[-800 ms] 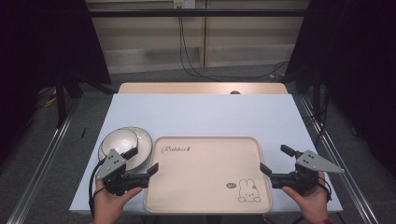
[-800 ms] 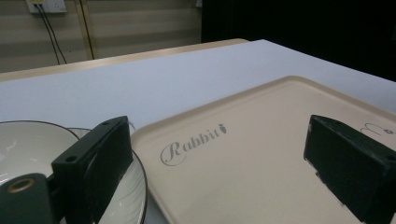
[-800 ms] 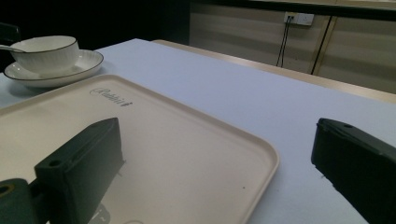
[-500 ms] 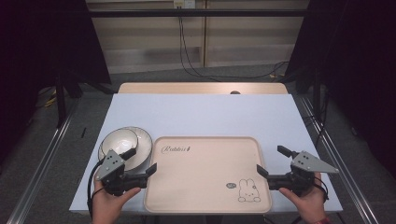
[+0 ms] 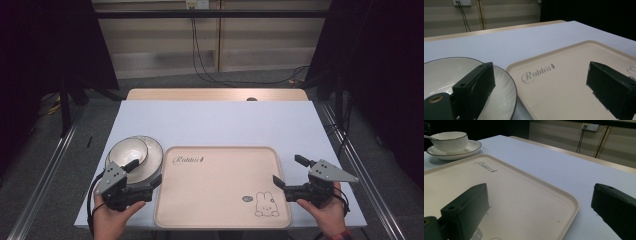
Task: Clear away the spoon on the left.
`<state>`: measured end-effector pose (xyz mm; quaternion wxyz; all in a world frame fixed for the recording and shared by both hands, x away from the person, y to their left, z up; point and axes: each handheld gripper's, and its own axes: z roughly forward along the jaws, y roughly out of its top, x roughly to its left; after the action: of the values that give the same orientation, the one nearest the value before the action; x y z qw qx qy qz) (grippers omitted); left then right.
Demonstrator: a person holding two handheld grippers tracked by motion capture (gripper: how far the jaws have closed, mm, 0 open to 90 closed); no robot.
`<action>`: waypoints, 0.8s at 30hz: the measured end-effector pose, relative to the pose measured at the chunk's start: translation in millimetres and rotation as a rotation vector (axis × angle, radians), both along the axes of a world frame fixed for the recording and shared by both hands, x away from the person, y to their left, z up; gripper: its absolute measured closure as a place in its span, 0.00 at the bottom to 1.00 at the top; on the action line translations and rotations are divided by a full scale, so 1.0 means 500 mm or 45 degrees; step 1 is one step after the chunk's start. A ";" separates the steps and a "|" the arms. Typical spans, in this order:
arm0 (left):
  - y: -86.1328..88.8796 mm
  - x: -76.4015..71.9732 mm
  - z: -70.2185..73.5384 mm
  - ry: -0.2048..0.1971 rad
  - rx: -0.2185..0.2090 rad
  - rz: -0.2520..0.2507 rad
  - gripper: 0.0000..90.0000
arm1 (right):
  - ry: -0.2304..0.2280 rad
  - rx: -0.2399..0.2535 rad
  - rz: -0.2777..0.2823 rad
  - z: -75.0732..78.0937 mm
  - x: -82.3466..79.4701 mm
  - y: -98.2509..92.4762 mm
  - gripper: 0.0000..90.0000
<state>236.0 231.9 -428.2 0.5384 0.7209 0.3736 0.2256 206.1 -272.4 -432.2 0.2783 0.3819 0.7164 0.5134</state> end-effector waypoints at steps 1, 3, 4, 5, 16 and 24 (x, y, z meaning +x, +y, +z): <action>0.002 0.000 0.000 -0.003 0.004 0.001 0.09 | -0.002 0.001 0.002 -0.001 0.001 0.001 0.01; 0.004 -0.001 0.000 0.002 0.004 0.012 0.09 | 0.008 -0.002 0.003 -0.001 0.003 0.001 0.01; 0.007 -0.002 -0.002 0.002 0.007 0.023 0.09 | 0.009 -0.004 0.006 -0.002 0.004 0.002 0.01; 0.009 -0.003 -0.002 0.009 0.005 0.023 0.09 | 0.010 -0.004 0.011 -0.003 0.005 0.003 0.01; 0.039 -0.022 -0.004 0.023 -0.002 0.106 0.10 | -0.004 0.000 0.020 -0.003 0.013 0.012 0.01; 0.057 -0.027 -0.002 0.018 0.014 0.156 0.11 | -0.004 -0.012 0.020 -0.003 0.012 0.013 0.01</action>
<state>222.7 260.3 -429.0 0.5170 0.7011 0.4197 0.2550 212.1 -265.7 -433.7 0.2770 0.3740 0.7214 0.5128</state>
